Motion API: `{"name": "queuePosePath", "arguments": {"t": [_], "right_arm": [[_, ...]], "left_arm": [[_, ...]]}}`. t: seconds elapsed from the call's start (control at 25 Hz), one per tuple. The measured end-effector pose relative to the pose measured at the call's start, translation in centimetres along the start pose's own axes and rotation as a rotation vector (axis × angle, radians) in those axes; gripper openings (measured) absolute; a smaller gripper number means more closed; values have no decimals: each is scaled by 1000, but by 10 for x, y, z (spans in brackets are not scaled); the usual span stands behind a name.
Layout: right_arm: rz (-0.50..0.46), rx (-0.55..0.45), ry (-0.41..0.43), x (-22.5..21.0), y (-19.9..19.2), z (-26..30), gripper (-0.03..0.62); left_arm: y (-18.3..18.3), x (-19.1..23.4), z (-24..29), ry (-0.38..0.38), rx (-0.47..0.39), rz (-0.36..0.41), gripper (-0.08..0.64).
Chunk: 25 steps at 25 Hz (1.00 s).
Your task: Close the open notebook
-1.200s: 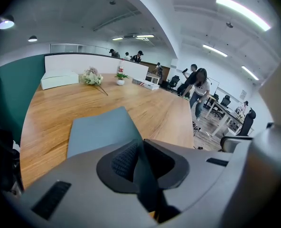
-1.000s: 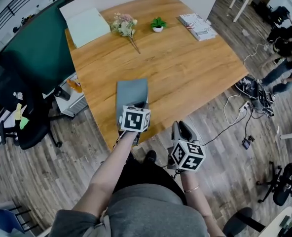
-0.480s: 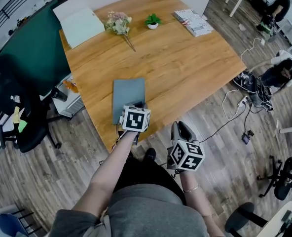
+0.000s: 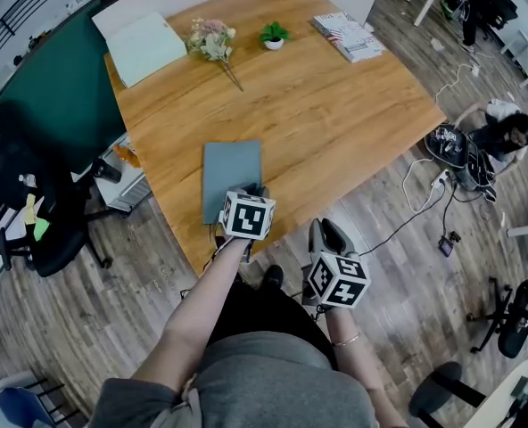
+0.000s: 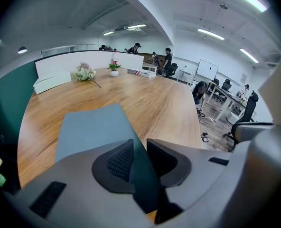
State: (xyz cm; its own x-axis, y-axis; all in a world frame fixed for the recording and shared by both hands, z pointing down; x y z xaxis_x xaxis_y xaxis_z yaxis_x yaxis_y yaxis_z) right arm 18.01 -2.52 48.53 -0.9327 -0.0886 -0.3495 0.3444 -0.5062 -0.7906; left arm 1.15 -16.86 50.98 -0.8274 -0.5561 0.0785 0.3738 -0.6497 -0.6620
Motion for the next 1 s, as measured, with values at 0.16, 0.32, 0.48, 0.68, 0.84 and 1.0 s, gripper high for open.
{"name": "queuePosePath", "arguments": {"t": [0.16, 0.32, 0.48, 0.68, 0.84, 1.0], "right_arm": [[1, 0, 0, 0, 1, 0, 77], [-2, 0, 3, 2, 1, 2, 77], [-7, 0, 8, 4, 2, 3, 77], [-17, -1, 20, 8, 5, 6, 77], [-31, -4, 40, 13, 10, 11, 75], [-46, -11, 63, 21, 15, 16, 75]], "left_arm": [[-2, -4, 2, -24, 13, 7, 121], [-3, -2, 8, -39, -8, 12, 143], [-6, -3, 5, -71, -1, -35, 163], [-8, 1, -4, -109, -42, -97, 179], [-9, 7, -17, -119, -92, -129, 179], [-6, 16, -33, -121, -148, -149, 178]]}}
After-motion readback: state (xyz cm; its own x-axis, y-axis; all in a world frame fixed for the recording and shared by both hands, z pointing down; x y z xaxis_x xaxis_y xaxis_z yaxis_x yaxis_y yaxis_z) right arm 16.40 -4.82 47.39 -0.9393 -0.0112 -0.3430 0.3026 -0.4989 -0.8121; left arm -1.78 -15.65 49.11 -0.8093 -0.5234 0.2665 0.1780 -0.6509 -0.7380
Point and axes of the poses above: the fingertips, and each gripper's own axes: z forward along the fingers, x to its left, y out of its top, the point moved 9 cm from there along -z, backward along the fingers, and after that the axes turned 1 degree about -x, right-handed, at the moved point
